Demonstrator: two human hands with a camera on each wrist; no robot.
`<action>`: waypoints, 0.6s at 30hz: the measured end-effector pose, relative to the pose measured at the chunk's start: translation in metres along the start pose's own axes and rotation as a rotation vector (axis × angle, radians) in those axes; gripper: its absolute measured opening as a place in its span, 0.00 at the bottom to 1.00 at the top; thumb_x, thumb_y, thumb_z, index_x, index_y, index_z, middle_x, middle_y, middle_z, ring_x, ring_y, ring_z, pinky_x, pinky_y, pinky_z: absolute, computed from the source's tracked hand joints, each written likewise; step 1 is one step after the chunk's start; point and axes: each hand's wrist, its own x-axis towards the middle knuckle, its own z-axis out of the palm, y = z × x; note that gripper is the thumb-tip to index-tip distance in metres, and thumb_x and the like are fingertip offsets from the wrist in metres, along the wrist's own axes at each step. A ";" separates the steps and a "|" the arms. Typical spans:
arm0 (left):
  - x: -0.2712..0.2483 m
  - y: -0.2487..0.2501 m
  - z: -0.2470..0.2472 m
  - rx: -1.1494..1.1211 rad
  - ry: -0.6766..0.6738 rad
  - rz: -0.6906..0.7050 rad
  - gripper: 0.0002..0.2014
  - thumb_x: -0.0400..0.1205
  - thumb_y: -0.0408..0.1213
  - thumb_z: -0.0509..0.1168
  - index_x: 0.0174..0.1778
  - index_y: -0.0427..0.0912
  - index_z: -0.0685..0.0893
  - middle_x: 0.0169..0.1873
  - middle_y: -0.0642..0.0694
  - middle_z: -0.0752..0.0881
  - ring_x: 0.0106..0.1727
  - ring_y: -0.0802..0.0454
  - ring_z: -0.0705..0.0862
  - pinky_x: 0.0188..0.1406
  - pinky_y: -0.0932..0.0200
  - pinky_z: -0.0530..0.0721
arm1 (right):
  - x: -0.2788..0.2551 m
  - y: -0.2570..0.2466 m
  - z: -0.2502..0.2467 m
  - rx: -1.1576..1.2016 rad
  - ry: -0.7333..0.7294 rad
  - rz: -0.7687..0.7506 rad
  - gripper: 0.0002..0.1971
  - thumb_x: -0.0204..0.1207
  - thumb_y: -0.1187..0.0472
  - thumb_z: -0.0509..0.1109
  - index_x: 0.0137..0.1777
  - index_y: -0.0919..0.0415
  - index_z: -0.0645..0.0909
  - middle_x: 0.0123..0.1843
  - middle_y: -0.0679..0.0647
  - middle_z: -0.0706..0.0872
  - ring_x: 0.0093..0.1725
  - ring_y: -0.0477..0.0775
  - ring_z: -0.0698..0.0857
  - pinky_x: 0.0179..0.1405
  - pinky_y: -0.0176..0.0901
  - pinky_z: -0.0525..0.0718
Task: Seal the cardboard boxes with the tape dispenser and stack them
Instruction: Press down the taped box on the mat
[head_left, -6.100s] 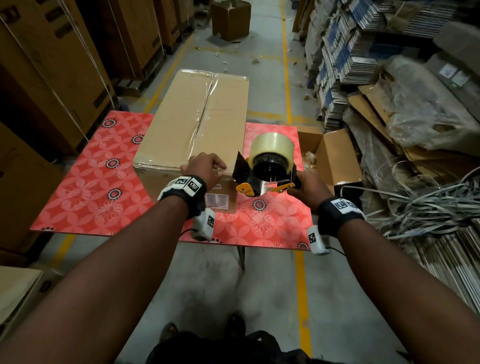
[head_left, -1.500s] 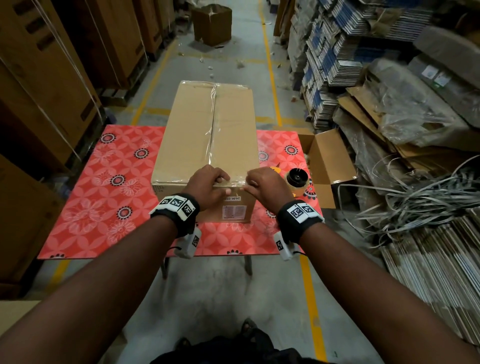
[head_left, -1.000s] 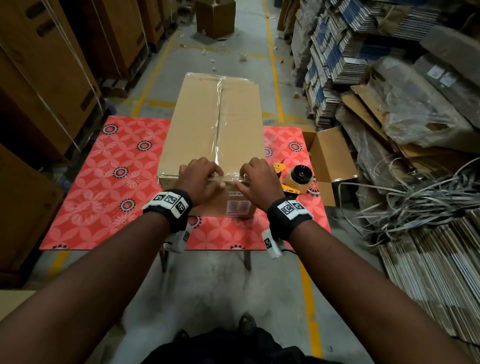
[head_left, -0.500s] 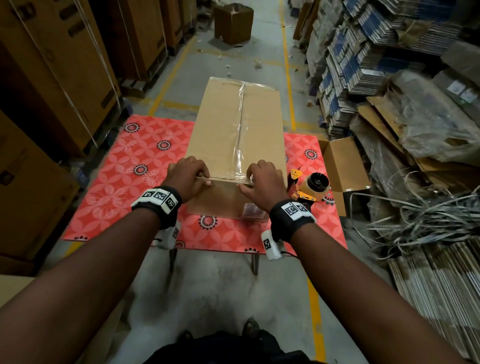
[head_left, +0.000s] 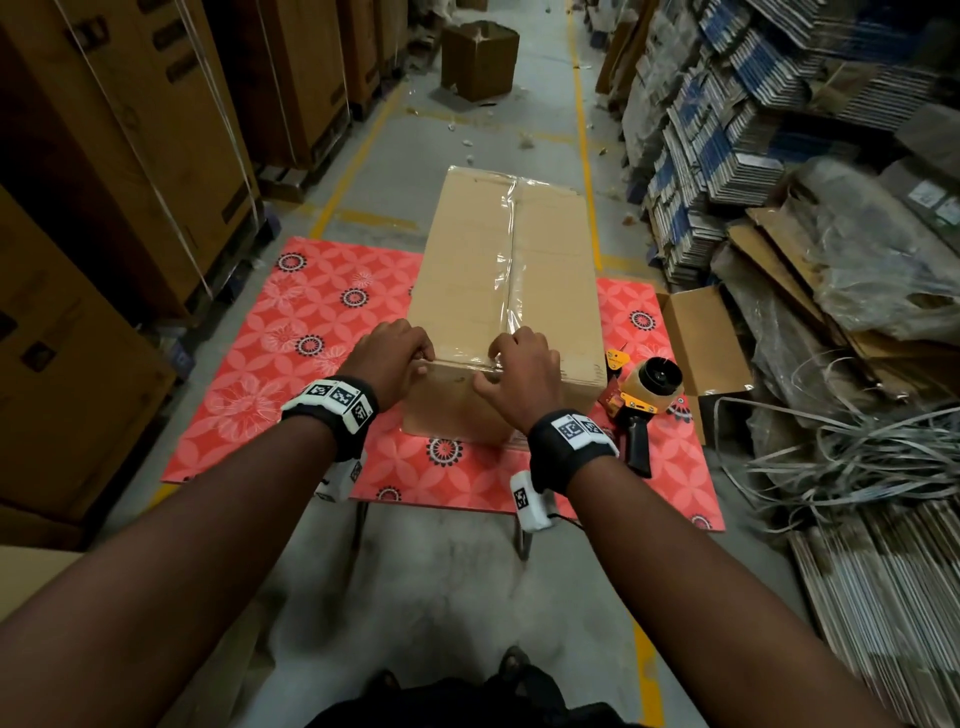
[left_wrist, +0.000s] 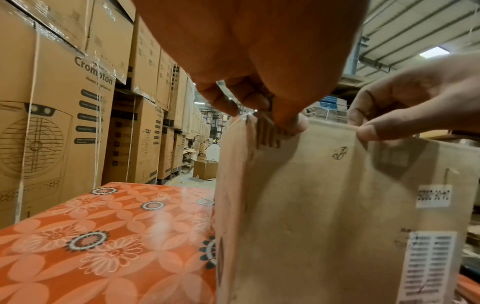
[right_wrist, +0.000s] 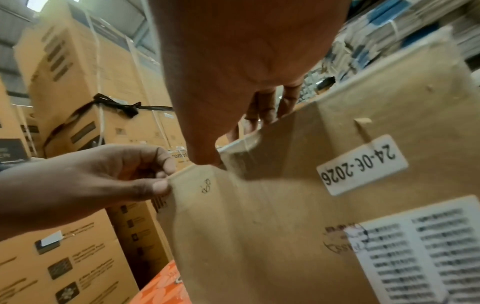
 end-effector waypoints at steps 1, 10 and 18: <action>0.000 -0.005 0.000 -0.036 -0.003 0.029 0.12 0.75 0.30 0.67 0.47 0.52 0.80 0.44 0.52 0.74 0.52 0.46 0.74 0.48 0.51 0.75 | -0.001 0.001 0.003 0.000 0.013 0.010 0.15 0.64 0.50 0.76 0.48 0.54 0.81 0.50 0.55 0.80 0.53 0.61 0.78 0.48 0.53 0.75; -0.006 -0.016 0.006 -0.400 0.144 -0.116 0.12 0.72 0.29 0.75 0.46 0.48 0.83 0.43 0.49 0.80 0.39 0.63 0.77 0.39 0.77 0.71 | -0.009 -0.002 0.012 -0.031 0.051 0.052 0.16 0.61 0.54 0.74 0.49 0.54 0.79 0.50 0.54 0.79 0.51 0.60 0.76 0.47 0.52 0.74; -0.037 0.007 0.039 -0.689 0.317 -0.436 0.19 0.75 0.29 0.73 0.56 0.43 0.72 0.37 0.50 0.85 0.38 0.58 0.84 0.37 0.69 0.78 | -0.012 -0.008 0.017 -0.078 0.048 0.084 0.19 0.62 0.53 0.75 0.52 0.54 0.78 0.52 0.54 0.78 0.54 0.59 0.76 0.51 0.53 0.74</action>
